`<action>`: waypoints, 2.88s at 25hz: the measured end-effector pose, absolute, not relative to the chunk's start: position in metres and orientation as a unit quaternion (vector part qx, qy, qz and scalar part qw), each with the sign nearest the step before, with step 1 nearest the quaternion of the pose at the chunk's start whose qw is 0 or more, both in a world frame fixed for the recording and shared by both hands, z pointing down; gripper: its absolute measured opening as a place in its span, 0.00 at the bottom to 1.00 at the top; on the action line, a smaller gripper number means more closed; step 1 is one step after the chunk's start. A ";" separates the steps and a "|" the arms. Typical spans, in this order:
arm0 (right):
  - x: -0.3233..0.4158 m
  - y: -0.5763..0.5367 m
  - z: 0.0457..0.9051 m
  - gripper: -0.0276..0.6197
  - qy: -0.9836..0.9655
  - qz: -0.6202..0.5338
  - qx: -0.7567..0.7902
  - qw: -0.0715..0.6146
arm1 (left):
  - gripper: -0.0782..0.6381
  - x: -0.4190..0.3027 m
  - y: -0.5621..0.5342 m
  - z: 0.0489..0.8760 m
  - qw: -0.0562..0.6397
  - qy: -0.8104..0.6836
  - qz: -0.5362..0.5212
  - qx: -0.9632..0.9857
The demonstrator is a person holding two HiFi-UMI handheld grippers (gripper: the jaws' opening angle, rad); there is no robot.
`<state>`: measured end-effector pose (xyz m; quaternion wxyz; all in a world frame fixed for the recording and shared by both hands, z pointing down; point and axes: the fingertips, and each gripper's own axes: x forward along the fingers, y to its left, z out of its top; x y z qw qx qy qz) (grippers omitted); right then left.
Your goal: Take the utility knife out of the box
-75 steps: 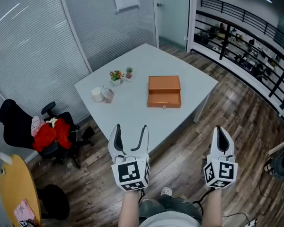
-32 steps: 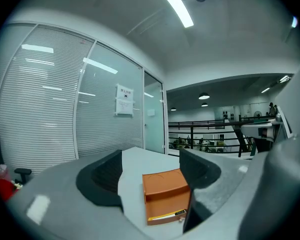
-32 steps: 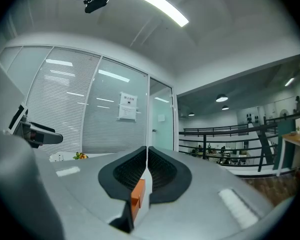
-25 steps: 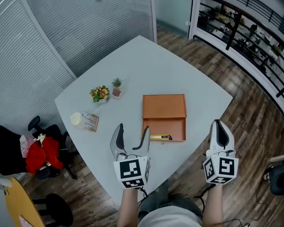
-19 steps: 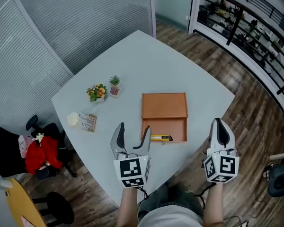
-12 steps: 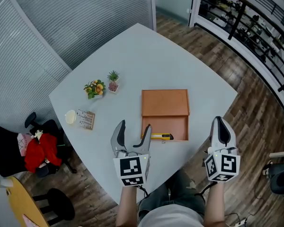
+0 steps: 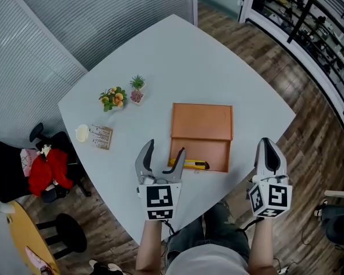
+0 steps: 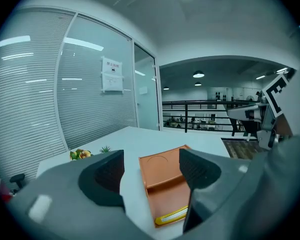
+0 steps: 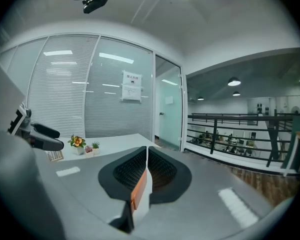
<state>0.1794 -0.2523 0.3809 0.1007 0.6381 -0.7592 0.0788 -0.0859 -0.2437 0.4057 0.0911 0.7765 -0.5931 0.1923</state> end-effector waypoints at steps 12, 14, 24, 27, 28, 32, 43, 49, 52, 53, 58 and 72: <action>0.200 -0.293 0.409 0.10 -0.775 0.099 0.612 0.124 | 0.59 -0.037 -0.258 0.463 0.103 -0.519 0.286 0.799; 0.203 -0.296 0.414 0.10 -0.774 0.103 0.612 0.129 | 0.59 -0.031 -0.258 0.472 0.108 -0.507 0.299 0.801; 0.215 -0.301 0.445 0.10 -0.770 0.125 0.606 0.155 | 0.59 -0.021 -0.255 0.514 0.116 -0.435 0.373 0.811; 0.217 -0.301 0.454 0.10 -0.769 0.130 0.603 0.165 | 0.59 -0.020 -0.254 0.523 0.112 -0.414 0.393 0.813; 0.218 -0.300 0.456 0.10 -0.769 0.132 0.603 0.168 | 0.59 -0.019 -0.255 0.525 0.110 -0.407 0.399 0.814; 0.221 -0.299 0.466 0.10 -0.766 0.140 0.602 0.177 | 0.59 -0.013 -0.253 0.535 0.101 -0.376 0.421 0.819; 0.221 -0.297 0.487 0.10 -0.762 0.155 0.599 0.190 | 0.59 0.012 -0.229 0.570 0.070 -0.236 0.507 0.826; 0.222 -0.293 0.493 0.10 -0.758 0.161 0.601 0.194 | 0.59 0.020 -0.222 0.583 0.072 -0.195 0.529 0.823; 0.224 -0.290 0.495 0.10 -0.756 0.163 0.603 0.197 | 0.59 0.021 -0.223 0.588 0.064 -0.181 0.539 0.820; 0.225 -0.289 0.496 0.10 -0.755 0.164 0.603 0.197 | 0.58 0.021 -0.223 0.590 0.061 -0.177 0.543 0.819; 0.230 -0.284 0.500 0.10 -0.750 0.170 0.607 0.200 | 0.58 0.020 -0.226 0.599 0.045 -0.156 0.567 0.808; 0.240 -0.276 0.512 0.10 -0.743 0.186 0.610 0.203 | 0.44 0.025 -0.205 0.614 0.044 0.021 0.625 0.779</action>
